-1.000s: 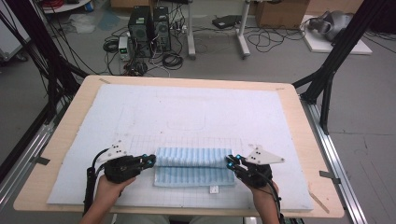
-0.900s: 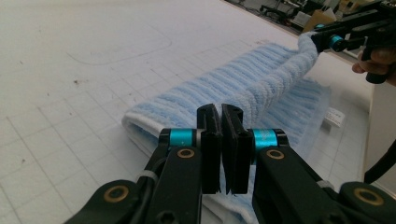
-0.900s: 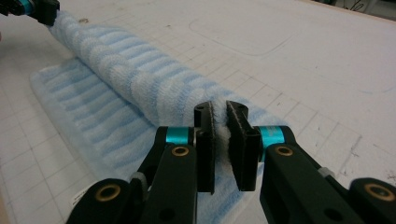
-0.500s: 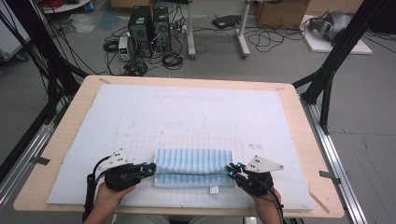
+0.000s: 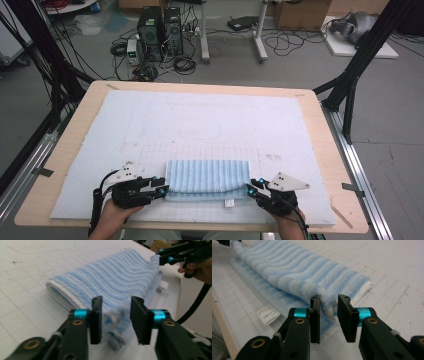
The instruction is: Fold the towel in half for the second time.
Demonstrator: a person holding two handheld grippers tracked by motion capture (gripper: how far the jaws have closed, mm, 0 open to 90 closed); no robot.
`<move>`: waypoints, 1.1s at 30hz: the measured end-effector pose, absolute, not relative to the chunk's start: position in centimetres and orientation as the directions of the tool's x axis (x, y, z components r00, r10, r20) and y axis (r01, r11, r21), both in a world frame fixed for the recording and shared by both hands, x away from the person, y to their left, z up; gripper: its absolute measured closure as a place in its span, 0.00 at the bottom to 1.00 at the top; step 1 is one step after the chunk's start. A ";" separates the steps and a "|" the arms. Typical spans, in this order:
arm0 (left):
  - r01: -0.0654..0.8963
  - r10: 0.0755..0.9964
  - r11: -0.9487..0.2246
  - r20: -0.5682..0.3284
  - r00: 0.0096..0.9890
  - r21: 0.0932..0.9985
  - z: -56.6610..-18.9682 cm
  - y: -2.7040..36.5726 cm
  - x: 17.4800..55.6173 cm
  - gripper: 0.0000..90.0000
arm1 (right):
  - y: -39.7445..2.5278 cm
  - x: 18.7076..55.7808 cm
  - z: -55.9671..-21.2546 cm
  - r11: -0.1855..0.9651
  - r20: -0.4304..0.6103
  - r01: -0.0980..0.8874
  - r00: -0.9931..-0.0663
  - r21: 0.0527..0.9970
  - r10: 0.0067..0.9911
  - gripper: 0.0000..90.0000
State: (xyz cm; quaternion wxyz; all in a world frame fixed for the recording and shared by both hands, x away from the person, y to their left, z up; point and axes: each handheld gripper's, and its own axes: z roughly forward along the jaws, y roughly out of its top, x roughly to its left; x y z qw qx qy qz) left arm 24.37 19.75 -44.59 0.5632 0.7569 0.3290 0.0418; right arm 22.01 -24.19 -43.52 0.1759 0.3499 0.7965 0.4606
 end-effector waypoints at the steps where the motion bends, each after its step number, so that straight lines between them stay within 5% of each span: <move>1: 0.450 0.556 -0.128 -0.312 0.771 0.884 -44.5 19.9 24.5 0.60 | -24.4 22.0 -43.4 0.311 0.051 0.390 -0.690 0.867 0.722 0.75; 7: 0.427 0.596 -0.087 -0.296 0.746 0.900 -43.7 20.1 25.4 0.55 | -24.9 22.3 -42.1 0.181 0.110 0.361 -0.653 0.915 0.749 0.62; 14: 0.447 0.617 -0.101 -0.297 0.729 0.889 -44.1 18.8 26.5 0.63 | -21.7 24.7 -43.2 0.310 0.029 0.421 -0.630 0.853 0.776 0.61; 18: 0.473 0.612 -0.192 -0.272 0.742 0.860 -44.5 17.9 26.4 0.73 | -20.7 24.8 -44.1 0.414 -0.029 0.438 -0.658 0.798 0.753 0.64; 24: 0.486 0.606 -0.291 -0.234 0.760 0.824 -45.1 17.1 26.0 0.77 | -21.0 24.3 -44.4 0.448 -0.040 0.433 -0.683 0.782 0.730 0.60; 29: 0.453 0.591 -0.331 -0.192 0.783 0.828 -45.1 16.8 25.5 0.71 | -21.6 24.0 -44.4 0.434 -0.016 0.438 -0.690 0.787 0.724 0.54; 33: 0.422 0.588 -0.282 -0.193 0.786 0.861 -44.8 17.1 25.6 0.56 | -22.0 24.1 -43.9 0.368 0.021 0.434 -0.669 0.822 0.743 0.43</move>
